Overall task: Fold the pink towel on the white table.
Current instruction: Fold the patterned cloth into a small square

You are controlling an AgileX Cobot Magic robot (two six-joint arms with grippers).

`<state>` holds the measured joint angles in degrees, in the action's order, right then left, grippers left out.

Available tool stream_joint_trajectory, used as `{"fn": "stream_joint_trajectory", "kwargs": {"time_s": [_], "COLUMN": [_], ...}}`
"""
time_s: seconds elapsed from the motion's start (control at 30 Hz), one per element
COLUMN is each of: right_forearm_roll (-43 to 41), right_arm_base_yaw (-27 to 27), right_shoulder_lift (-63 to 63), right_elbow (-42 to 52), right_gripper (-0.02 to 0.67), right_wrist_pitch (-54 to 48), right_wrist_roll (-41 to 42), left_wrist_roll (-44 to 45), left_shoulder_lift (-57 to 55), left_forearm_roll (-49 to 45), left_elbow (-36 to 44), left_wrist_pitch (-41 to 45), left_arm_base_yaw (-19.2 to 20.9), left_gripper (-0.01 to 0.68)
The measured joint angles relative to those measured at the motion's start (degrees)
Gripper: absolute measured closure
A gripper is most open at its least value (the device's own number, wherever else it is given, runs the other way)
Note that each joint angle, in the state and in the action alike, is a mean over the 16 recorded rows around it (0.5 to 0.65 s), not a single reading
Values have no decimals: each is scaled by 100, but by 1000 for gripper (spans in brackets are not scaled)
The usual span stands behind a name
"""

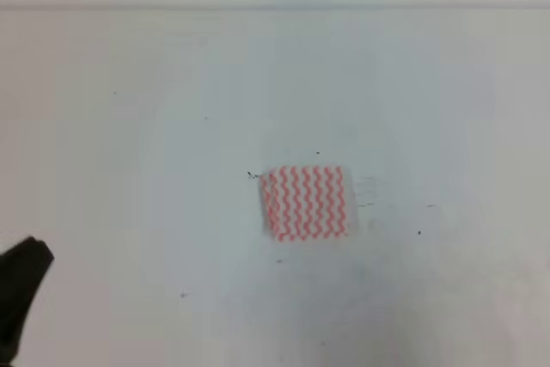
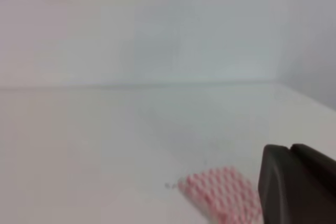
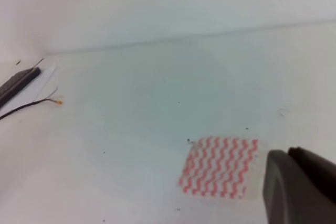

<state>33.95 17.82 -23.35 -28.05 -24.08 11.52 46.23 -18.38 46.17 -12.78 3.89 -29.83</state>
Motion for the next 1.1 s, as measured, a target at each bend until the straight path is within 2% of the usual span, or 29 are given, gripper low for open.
{"fn": "stream_joint_trajectory", "kwargs": {"time_s": [0.47,0.9,1.1], "right_forearm_roll": [253,242,-144], "right_arm_base_yaw": [0,0,-38], "right_shoulder_lift": [847,856,903], "right_elbow": [1718,1964,2010], "right_gripper": [667,667,667], "right_wrist_pitch": [1734,1795,1909], "right_wrist_roll": [216,218,218], "left_wrist_roll": [3,14,13], "left_shoulder_lift": [114,94,114], "left_forearm_roll": [29,32,44], "left_elbow": [1260,1386,1367], "left_wrist_pitch": [-752,-720,-721], "left_arm_base_yaw": [0,-1,0], "left_gripper": [678,678,678]}}
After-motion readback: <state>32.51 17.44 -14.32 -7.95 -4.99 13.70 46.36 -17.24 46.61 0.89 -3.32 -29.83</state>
